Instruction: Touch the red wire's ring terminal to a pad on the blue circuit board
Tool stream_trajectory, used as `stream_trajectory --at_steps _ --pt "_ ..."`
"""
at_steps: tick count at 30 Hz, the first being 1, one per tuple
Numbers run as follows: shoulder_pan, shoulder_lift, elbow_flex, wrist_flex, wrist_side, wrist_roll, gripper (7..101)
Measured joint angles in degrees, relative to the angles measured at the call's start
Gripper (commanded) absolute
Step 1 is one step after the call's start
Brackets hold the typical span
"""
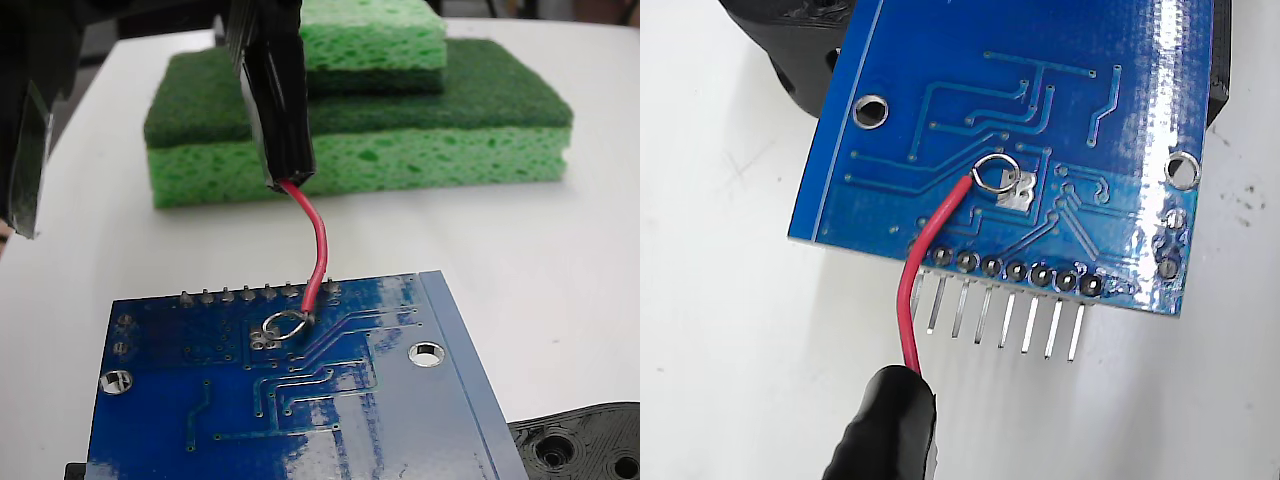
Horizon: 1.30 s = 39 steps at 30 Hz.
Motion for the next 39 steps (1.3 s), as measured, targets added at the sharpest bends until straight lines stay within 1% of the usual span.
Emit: stream_trajectory --at_steps 39 --pt "0.5 -0.6 0.4 -1.0 -0.5 0.1 100.3"
